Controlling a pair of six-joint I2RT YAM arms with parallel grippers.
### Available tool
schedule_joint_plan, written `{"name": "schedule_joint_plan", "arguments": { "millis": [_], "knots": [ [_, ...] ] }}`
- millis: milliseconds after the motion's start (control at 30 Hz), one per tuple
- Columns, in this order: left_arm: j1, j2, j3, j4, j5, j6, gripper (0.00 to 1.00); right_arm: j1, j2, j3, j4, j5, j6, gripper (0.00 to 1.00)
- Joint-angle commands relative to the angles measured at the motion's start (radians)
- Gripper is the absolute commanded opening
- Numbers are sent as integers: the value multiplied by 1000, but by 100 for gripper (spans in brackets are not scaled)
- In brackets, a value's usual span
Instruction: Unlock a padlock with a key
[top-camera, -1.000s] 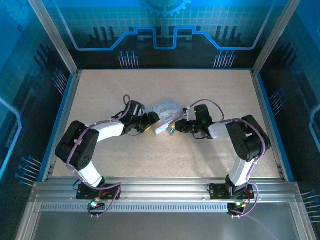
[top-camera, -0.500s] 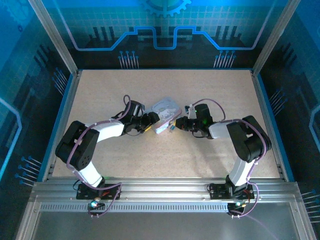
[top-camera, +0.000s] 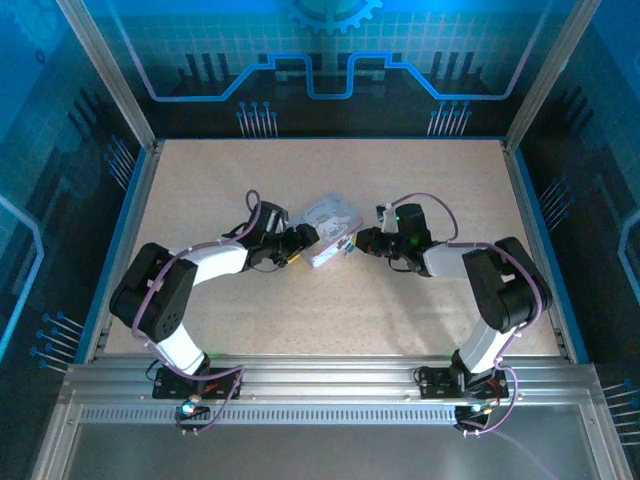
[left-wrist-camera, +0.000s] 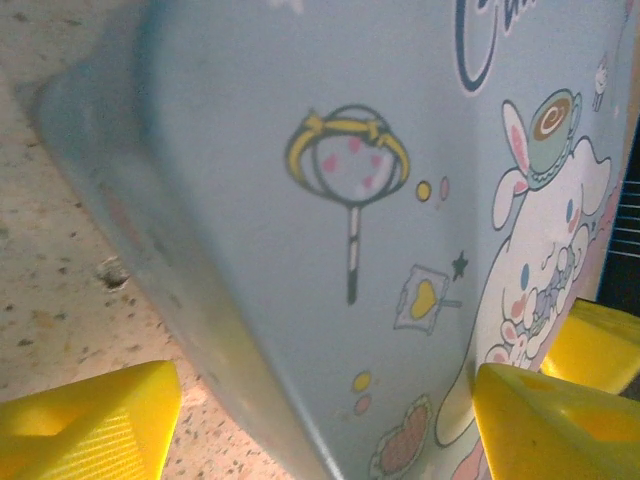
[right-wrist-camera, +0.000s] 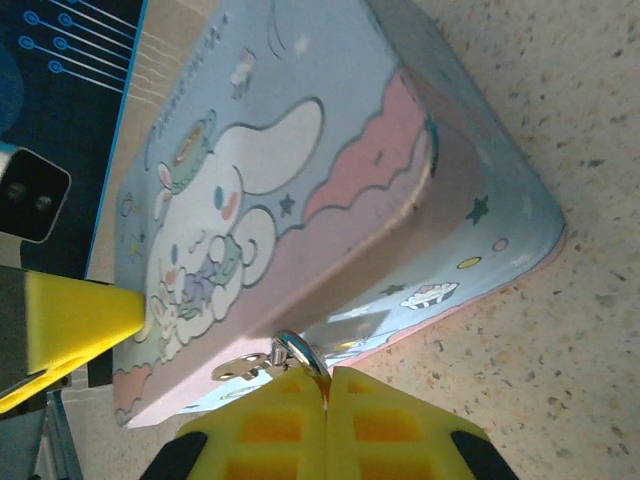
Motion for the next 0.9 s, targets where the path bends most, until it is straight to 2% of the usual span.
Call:
{"name": "schedule_joint_plan", "arguments": {
  "millis": [0,167,400,667,867],
  "knots": [
    [4,-61,-8,-82,-50,38,80,-16,-64,-5,-78,11,-73,5],
    [31,-153,-8,-137,-104,87,86,-21,-152,-11,-211,22,-150,5],
    [38,-330,-48,-186,-259,180,99,-15,-310,5,-446,48,-235,5],
    [49,-504,-133,-137,-304,309,99,45,-471,63,-805,83,-353,6],
    [59,-609,-194,-105,-337,343,99,112,-526,92,-1034,125,-371,6]
  ]
}}
